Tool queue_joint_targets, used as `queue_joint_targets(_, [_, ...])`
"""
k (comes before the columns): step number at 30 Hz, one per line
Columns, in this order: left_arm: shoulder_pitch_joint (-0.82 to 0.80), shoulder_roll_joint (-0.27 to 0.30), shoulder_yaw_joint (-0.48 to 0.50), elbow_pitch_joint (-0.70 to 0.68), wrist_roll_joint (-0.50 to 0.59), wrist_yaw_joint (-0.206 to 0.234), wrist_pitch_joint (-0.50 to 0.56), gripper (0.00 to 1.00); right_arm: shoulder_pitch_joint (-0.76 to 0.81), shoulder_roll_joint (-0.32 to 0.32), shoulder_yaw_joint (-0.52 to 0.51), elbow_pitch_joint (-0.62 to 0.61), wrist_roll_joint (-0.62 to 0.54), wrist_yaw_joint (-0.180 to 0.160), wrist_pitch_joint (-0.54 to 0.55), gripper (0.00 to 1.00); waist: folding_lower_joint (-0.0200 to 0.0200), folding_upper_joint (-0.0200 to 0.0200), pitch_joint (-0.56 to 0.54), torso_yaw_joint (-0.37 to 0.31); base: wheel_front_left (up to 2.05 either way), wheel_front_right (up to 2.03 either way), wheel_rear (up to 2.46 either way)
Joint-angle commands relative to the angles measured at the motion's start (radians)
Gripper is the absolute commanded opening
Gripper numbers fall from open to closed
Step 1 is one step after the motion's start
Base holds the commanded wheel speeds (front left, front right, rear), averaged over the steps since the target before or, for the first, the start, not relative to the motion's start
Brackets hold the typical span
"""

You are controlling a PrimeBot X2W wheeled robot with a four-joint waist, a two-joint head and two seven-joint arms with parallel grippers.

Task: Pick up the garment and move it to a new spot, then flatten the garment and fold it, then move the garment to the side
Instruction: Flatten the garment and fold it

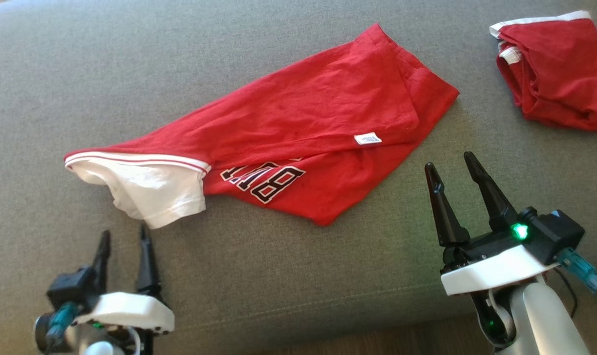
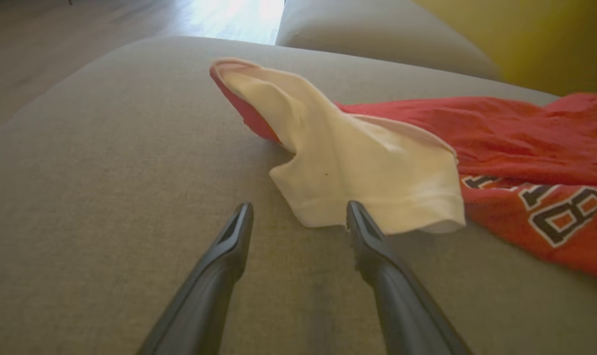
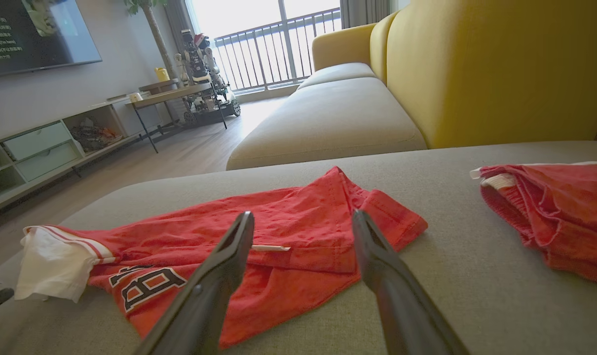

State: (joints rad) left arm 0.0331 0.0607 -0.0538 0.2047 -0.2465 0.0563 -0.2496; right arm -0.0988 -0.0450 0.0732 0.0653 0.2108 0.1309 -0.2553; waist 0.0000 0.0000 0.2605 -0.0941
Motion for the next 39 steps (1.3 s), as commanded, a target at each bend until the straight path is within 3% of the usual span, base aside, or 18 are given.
queue_joint_targets(1, [-0.044,0.01,0.027,-0.013,0.01,-0.008,-0.012,1.0,-0.018,-0.005,0.025,-0.031,-0.006,0.0,-0.006,1.0,0.0,0.0,-0.003,0.0,0.0,0.0,0.0])
queue_joint_targets(17, [-0.179,0.015,0.075,0.217,0.023,-0.055,-0.012,1.0,-0.014,-0.005,0.026,-0.031,-0.025,0.0,-0.006,1.0,0.0,0.0,-0.008,-0.008,0.0,0.0,0.0])
queue_joint_targets(28, [-0.211,0.003,0.075,0.279,-0.012,-0.145,-0.012,1.0,-0.014,-0.005,0.019,-0.03,-0.037,0.0,-0.006,1.0,0.0,0.0,-0.012,-0.012,0.0,0.0,0.0])
queue_joint_targets(29, [-0.215,0.003,0.071,0.288,-0.012,-0.151,-0.012,0.9,-0.015,-0.005,0.018,-0.03,-0.038,0.0,-0.006,1.0,0.0,0.0,-0.013,-0.012,0.0,0.0,0.0])
queue_joint_targets(31, [-0.223,0.002,0.066,0.304,-0.017,-0.161,-0.012,0.49,-0.015,-0.005,0.018,-0.03,-0.04,0.0,-0.006,1.0,0.0,0.0,-0.016,-0.01,0.0,0.0,0.0])
queue_joint_targets(32, [-0.227,0.002,0.064,0.305,-0.015,-0.165,-0.012,0.44,-0.015,-0.005,0.018,-0.03,-0.041,0.0,-0.006,1.0,0.0,0.0,-0.017,-0.01,0.0,0.0,0.0])
queue_joint_targets(34, [-0.232,0.002,0.062,0.31,-0.012,-0.17,-0.012,0.0,-0.013,-0.005,0.018,-0.03,-0.044,0.0,-0.006,1.0,0.0,0.0,-0.022,-0.008,0.0,0.0,0.0])
queue_joint_targets(39, [-0.223,0.0,0.062,0.3,-0.013,-0.178,-0.012,0.0,-0.009,-0.005,0.02,-0.033,-0.058,0.0,-0.006,1.0,0.0,0.0,-0.038,0.001,0.0,0.0,0.0])
